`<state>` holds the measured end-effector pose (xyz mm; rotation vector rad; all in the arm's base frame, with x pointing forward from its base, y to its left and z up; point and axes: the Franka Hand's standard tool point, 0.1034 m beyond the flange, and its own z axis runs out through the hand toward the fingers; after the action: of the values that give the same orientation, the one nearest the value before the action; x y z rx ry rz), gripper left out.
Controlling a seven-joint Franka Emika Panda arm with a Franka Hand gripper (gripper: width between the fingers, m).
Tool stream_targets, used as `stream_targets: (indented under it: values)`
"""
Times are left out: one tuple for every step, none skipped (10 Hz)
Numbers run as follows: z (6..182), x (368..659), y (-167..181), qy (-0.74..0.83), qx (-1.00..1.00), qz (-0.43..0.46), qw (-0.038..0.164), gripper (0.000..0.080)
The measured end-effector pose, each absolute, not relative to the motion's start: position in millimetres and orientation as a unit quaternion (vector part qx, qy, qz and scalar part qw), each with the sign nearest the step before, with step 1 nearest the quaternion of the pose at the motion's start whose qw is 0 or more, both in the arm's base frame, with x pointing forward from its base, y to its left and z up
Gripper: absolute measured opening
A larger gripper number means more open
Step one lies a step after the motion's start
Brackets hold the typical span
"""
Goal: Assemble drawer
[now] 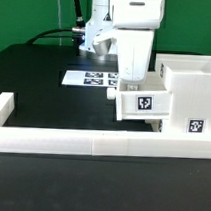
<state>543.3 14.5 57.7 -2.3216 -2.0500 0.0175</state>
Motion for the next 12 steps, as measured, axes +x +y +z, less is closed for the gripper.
stream_targets:
  values:
    - [58.2, 542.8, 12.5, -0.655, -0.755, 0.004, 0.027, 0.0044]
    - [57.0, 542.1, 12.4, -0.656, -0.755, 0.005, 0.027, 0.0044]
    - [56.9, 542.1, 12.6, -0.656, -0.754, 0.005, 0.027, 0.0044]
    - [56.8, 542.1, 12.5, -0.656, -0.754, 0.005, 0.027, 0.0044]
    - [56.7, 542.4, 12.5, -0.658, -0.753, 0.004, 0.026, 0.0044]
    - [54.9, 543.1, 13.1, -0.679, -0.734, -0.009, 0.018, 0.0044]
    - [54.3, 543.6, 13.9, -0.688, -0.725, -0.013, 0.012, 0.0044]
    - [54.3, 544.4, 14.8, -0.694, -0.72, -0.014, 0.01, 0.0044]
    - [54.6, 545.6, 16.3, -0.701, -0.713, -0.016, 0.005, 0.0044]
    - [55.0, 545.1, 17.5, -0.695, -0.719, -0.013, 0.004, 0.0044]
    - [55.1, 545.2, 17.5, -0.691, -0.722, -0.009, 0.006, 0.0044]
    - [55.1, 545.3, 17.0, -0.691, -0.722, -0.009, 0.006, 0.0044]
